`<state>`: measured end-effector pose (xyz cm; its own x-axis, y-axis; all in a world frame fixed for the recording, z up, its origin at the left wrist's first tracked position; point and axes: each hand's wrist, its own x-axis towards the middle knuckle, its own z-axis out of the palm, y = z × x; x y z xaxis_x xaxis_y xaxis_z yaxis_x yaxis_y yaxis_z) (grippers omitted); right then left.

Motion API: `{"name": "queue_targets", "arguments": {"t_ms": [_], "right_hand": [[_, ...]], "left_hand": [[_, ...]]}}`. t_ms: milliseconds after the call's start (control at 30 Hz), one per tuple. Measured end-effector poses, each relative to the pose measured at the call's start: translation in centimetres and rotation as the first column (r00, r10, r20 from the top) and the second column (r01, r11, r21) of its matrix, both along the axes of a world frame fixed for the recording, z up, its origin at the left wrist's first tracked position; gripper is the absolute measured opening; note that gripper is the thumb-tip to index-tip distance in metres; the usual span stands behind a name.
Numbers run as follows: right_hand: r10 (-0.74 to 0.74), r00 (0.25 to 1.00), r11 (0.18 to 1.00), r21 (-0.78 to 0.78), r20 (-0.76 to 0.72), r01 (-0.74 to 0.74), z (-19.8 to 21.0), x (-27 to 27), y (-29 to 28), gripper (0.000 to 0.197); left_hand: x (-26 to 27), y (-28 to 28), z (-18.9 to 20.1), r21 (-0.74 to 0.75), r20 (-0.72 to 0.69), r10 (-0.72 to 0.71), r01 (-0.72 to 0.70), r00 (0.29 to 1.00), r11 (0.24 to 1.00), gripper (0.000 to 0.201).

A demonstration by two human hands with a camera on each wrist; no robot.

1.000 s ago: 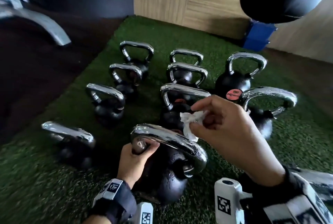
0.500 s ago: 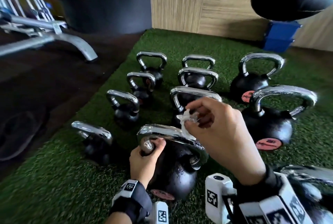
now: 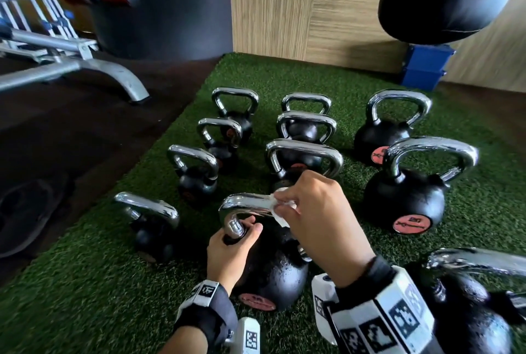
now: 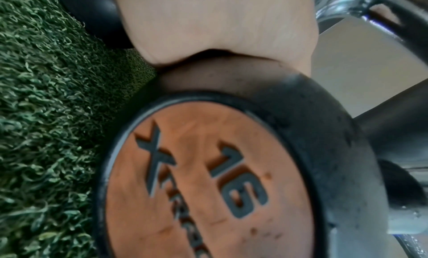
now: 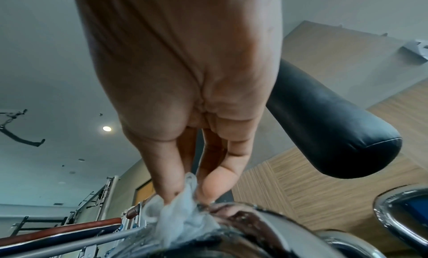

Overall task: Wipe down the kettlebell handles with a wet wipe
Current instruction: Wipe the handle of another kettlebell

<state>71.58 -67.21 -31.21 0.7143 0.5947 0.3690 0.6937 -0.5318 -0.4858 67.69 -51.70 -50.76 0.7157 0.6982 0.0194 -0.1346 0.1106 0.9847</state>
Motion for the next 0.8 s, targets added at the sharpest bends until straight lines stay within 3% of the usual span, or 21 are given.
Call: {"name": "queue_targets", "arguments": {"t_ms": [200,400,467,633,800], "right_hand": [[-0.164,0.986,0.981,0.102,-0.036,0.167,-1.1,-0.3,-3.6,0.015],[-0.202,0.979,0.955,0.224,0.011,0.194,-2.4,-0.9,-3.7,0.02],[-0.244,0.97,0.927,0.286,-0.024,0.24,-3.6,-0.9,-4.3,0.019],[-0.297,0.904,0.815,0.413,-0.307,0.407,-7.8,-0.6,-6.3,0.021],[-0.078,0.781,0.642,0.568,-0.62,0.515,-11.4,-0.6,-6.7,0.023]], "left_hand": [[0.2,0.2,-0.4,-0.005,-0.018,-0.012,0.012,1.0,1.0,0.039],[0.1,0.1,-0.2,-0.018,-0.009,0.0,0.0,1.0,1.0,0.034],[0.1,0.0,-0.1,-0.018,-0.014,-0.009,0.009,1.0,1.0,0.024],[0.1,0.0,-0.1,-0.023,-0.038,-0.015,0.014,0.999,1.0,0.007],[0.0,-0.1,0.3,-0.044,-0.043,-0.009,0.007,0.999,0.999,0.01]]}}
